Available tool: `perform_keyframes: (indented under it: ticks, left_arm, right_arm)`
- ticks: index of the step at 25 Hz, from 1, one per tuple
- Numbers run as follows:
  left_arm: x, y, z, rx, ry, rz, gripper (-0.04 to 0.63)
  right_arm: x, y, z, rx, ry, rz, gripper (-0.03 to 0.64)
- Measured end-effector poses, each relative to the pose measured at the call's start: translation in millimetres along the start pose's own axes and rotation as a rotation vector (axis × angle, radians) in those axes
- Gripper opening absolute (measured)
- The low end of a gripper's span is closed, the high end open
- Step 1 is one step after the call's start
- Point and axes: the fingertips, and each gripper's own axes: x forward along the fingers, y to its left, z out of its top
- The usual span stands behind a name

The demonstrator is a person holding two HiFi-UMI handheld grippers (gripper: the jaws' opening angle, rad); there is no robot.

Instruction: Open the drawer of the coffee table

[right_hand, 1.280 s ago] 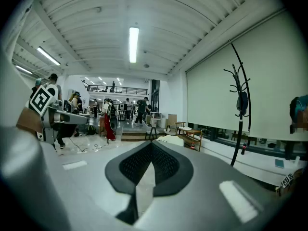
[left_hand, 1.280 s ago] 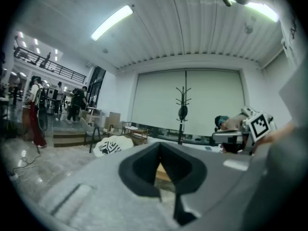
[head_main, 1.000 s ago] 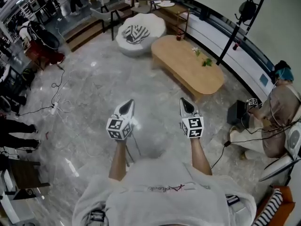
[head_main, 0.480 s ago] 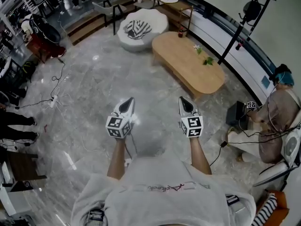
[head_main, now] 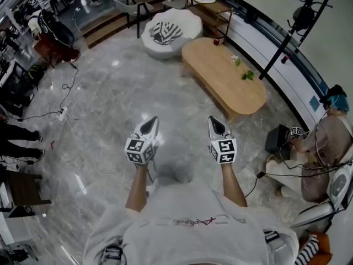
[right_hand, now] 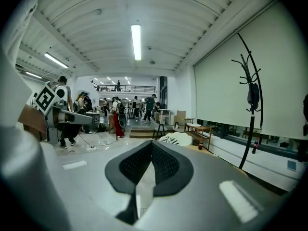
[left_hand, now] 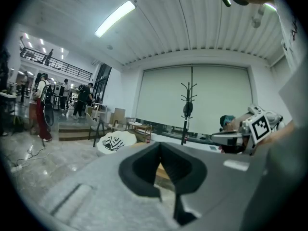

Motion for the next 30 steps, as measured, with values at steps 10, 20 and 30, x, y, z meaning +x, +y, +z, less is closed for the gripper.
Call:
perform_keyframes:
  ticks: [10, 20, 30]
  left_arm:
    - [36.8, 30.8, 6.5, -0.001, -0.006, 0.019, 0.000]
    - [103.3, 84.1, 19.5, -0.019, -0.021, 0.003, 0.000]
    - [176.2, 173.8, 57.3, -0.023, -0.023, -0.011, 0.000]
  right_arm:
    - [51.8, -17.2, 6.6, 0.010, -0.005, 0.018, 0.005]
    - [128.5, -40.7, 15.8, -0.014, 0.012, 0.007, 0.005]
    - [241.7, -55.6, 56.7, -0.027, 0.015, 0.001, 0.005]
